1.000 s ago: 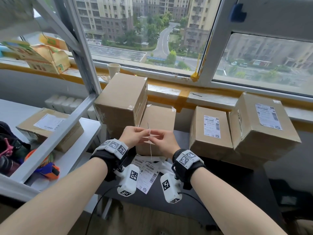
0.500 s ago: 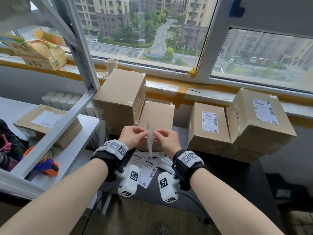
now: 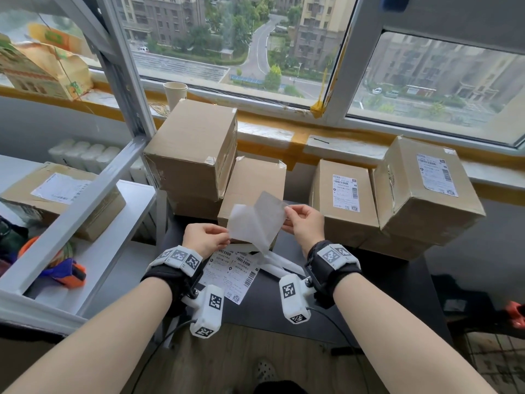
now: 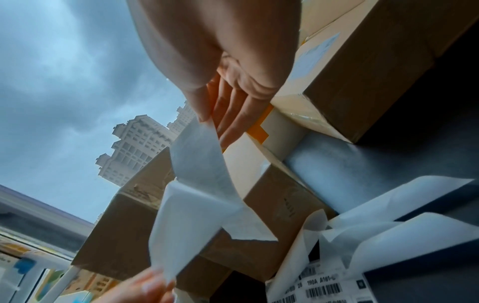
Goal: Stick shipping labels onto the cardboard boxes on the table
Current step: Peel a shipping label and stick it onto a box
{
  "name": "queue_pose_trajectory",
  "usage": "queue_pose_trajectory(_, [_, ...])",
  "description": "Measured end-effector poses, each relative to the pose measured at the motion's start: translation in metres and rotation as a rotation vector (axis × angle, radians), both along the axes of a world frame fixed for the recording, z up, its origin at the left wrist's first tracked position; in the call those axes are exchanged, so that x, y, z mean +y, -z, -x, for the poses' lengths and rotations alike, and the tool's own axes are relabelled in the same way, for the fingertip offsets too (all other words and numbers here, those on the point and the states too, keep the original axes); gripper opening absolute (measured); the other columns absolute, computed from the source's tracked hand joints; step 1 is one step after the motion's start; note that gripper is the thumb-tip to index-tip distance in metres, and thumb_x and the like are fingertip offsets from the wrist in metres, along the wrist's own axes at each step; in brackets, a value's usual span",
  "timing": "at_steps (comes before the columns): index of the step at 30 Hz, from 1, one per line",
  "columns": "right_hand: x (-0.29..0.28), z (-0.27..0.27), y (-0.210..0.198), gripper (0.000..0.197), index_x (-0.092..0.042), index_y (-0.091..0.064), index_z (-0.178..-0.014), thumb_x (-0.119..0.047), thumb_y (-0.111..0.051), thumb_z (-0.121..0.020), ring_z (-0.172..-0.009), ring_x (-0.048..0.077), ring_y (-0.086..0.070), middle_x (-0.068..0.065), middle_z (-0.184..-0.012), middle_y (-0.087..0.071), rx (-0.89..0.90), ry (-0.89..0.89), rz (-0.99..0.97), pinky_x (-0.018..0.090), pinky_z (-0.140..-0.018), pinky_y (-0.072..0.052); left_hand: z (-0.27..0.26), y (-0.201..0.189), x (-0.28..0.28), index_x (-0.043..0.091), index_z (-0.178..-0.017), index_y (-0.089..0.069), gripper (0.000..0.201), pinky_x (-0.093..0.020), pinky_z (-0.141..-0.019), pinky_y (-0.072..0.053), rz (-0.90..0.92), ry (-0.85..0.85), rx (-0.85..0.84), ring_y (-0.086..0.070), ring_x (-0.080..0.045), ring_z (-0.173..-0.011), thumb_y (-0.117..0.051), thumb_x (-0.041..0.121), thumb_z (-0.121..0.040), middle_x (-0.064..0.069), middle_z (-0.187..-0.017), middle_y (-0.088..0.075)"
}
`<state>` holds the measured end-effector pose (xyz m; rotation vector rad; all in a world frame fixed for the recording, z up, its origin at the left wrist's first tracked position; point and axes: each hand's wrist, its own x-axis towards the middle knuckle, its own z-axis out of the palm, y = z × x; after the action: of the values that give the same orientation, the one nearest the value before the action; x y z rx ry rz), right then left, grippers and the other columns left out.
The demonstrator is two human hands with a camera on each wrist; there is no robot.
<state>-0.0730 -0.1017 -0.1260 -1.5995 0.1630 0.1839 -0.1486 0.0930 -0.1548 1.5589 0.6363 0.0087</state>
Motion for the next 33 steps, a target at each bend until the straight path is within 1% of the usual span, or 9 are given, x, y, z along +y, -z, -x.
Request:
queue_pose_trajectory(4, [-0.014, -0.010, 0.005, 0.012, -0.014, -0.059, -0.081, -0.008, -0.058, -0.092, -0.068, 0.017, -0.065, 0.012, -0.088, -0.066, -0.033, 0.084, 0.083, 0.021, -0.057, -0.058, 0.006, 0.026, 0.006, -0.003, -0.081, -0.069, 0.007, -0.018, -0.058, -0.057, -0.051, -0.044, 0.092, -0.065, -0.016, -0.058, -0.071, -0.001, -0.075, -0.013, -0.066, -0.067])
queue_pose_trajectory(7, [-0.021, -0.013, 0.006, 0.018, -0.019, -0.057, -0.078, -0.008, -0.056, -0.092, -0.068, 0.017, -0.065, 0.009, -0.086, -0.065, -0.065, 0.130, 0.120, 0.020, -0.055, -0.057, 0.011, 0.045, 0.006, 0.002, -0.073, -0.070, 0.002, -0.026, -0.067, -0.059, -0.081, -0.065, 0.159, -0.067, -0.019, -0.062, -0.072, 0.002, -0.073, -0.013, -0.066, -0.068])
queue_pose_trajectory(10, [-0.027, -0.014, 0.011, 0.020, -0.022, -0.055, -0.078, -0.009, -0.055, -0.093, -0.073, 0.022, -0.067, 0.011, -0.088, -0.066, -0.079, 0.170, 0.163, 0.022, -0.056, -0.058, 0.018, 0.063, 0.006, 0.006, -0.067, -0.067, 0.009, -0.032, -0.076, -0.057, -0.060, -0.096, 0.227, -0.069, -0.025, -0.070, -0.072, 0.001, -0.073, -0.017, -0.070, -0.069])
queue_pose_trajectory(18, [-0.032, -0.013, 0.029, 0.016, -0.023, -0.055, -0.080, -0.014, -0.055, -0.093, -0.087, 0.031, -0.069, 0.017, -0.098, -0.068, -0.082, 0.275, 0.208, 0.036, -0.065, -0.060, 0.032, 0.113, 0.007, 0.006, -0.062, -0.064, 0.014, -0.044, -0.084, -0.056, 0.021, -0.150, 0.384, -0.069, -0.031, -0.072, -0.067, -0.004, -0.071, -0.018, -0.063, -0.068])
queue_pose_trajectory(21, [-0.032, -0.008, 0.030, 0.016, -0.022, -0.055, -0.079, -0.014, -0.055, -0.093, -0.083, 0.029, -0.069, 0.016, -0.096, -0.067, -0.089, 0.261, 0.189, 0.027, -0.059, -0.058, 0.032, 0.127, 0.009, 0.006, -0.064, -0.063, 0.014, -0.046, -0.086, -0.056, 0.035, -0.147, 0.411, -0.070, -0.034, -0.079, -0.068, -0.005, -0.070, -0.021, -0.070, -0.069])
queue_pose_trajectory(24, [-0.029, -0.002, 0.029, 0.010, -0.017, -0.056, -0.083, -0.013, -0.056, -0.093, -0.071, 0.020, -0.065, 0.011, -0.090, -0.065, -0.094, 0.220, 0.169, 0.017, -0.051, -0.053, 0.030, 0.123, 0.005, 0.005, -0.070, -0.063, 0.011, -0.044, -0.085, -0.056, 0.015, -0.128, 0.424, -0.070, -0.033, -0.076, -0.071, -0.003, -0.069, -0.021, -0.073, -0.069])
queue_pose_trajectory(27, [-0.025, 0.003, 0.027, 0.003, -0.009, -0.057, -0.091, -0.012, -0.057, -0.092, -0.069, 0.015, -0.063, 0.009, -0.086, -0.064, -0.092, 0.188, 0.153, 0.016, -0.050, -0.053, 0.026, 0.116, 0.004, 0.001, -0.089, -0.063, 0.021, -0.043, -0.084, -0.056, -0.008, -0.093, 0.428, -0.066, -0.029, -0.069, -0.074, 0.002, -0.072, -0.022, -0.082, -0.067])
queue_pose_trajectory(30, [-0.022, 0.005, 0.019, 0.002, -0.008, -0.060, -0.090, -0.010, -0.060, -0.090, -0.075, 0.017, -0.063, 0.011, -0.087, -0.064, -0.115, 0.147, 0.149, 0.018, -0.053, -0.055, 0.022, 0.104, 0.005, 0.009, -0.098, -0.065, 0.030, -0.043, -0.091, -0.053, -0.163, -0.019, 0.415, -0.067, -0.030, -0.090, -0.077, 0.014, -0.071, -0.012, -0.098, -0.068])
queue_pose_trajectory(33, [-0.018, 0.006, 0.005, 0.002, -0.008, -0.063, -0.088, -0.010, -0.063, -0.088, -0.080, 0.019, -0.064, 0.011, -0.087, -0.065, -0.165, 0.087, 0.159, 0.025, -0.060, -0.059, 0.013, 0.073, 0.002, 0.008, -0.098, -0.068, 0.025, -0.043, -0.090, -0.053, -0.253, 0.045, 0.326, -0.065, -0.030, -0.097, -0.072, 0.019, -0.076, -0.011, -0.097, -0.068])
